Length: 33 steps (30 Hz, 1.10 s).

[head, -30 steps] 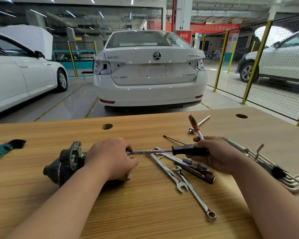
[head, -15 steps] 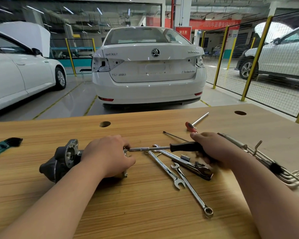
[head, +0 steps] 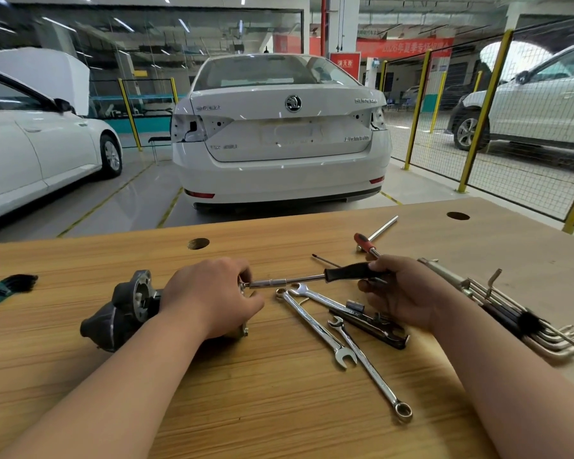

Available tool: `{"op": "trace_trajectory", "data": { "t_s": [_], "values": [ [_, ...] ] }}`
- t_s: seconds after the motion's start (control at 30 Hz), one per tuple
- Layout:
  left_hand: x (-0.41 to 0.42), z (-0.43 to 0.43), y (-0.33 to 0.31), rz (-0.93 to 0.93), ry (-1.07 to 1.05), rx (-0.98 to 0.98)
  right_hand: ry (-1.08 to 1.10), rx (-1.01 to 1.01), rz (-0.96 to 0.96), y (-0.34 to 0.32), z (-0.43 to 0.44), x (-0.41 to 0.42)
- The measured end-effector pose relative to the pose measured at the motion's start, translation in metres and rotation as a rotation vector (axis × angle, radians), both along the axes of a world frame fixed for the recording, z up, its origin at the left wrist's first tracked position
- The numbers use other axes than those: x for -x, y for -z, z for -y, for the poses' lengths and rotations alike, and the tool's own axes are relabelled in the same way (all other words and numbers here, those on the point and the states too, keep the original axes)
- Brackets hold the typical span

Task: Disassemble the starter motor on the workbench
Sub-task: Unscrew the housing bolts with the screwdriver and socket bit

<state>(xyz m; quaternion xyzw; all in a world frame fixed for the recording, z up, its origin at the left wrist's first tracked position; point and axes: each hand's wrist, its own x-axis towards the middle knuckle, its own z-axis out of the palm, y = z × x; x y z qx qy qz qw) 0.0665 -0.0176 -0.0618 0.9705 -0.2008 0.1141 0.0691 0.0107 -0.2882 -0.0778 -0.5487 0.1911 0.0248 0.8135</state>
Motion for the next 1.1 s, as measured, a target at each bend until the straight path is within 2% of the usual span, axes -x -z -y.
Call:
{"op": "trace_trajectory", "data": {
  "t_s": [0.13, 0.4, 0.57, 0.67, 0.77, 0.93, 1.03, 1.1],
  "values": [
    [-0.001, -0.001, 0.003, 0.050, 0.013, 0.027, 0.016, 0.177, 0.014, 0.002, 0.002, -0.001],
    [0.001, -0.003, 0.005, 0.070, 0.035, 0.012, 0.029, 0.506, -0.163, 0.002, 0.005, -0.001],
    [0.001, -0.003, 0.003, 0.046, 0.031, -0.009, -0.014, 0.347, 0.010, 0.004, 0.009, 0.000],
    [0.001, -0.001, 0.000, -0.005, 0.020, -0.054, -0.090, 0.233, 0.058, 0.005, 0.016, 0.002],
    [-0.003, 0.002, -0.005, -0.093, 0.019, -0.147, -0.101, 0.206, 0.077, 0.007, 0.016, 0.003],
    [-0.013, 0.009, -0.016, -0.312, 0.003, -0.247, -0.048, 0.322, 0.085, 0.007, 0.010, 0.003],
    [-0.012, 0.008, -0.011, -0.261, -0.006, -0.182, -0.034, 0.419, 0.066, 0.002, 0.008, 0.006],
    [-0.008, 0.006, -0.006, -0.192, -0.009, -0.141, -0.020, 0.409, 0.041, 0.001, 0.008, 0.007]
  ]
}}
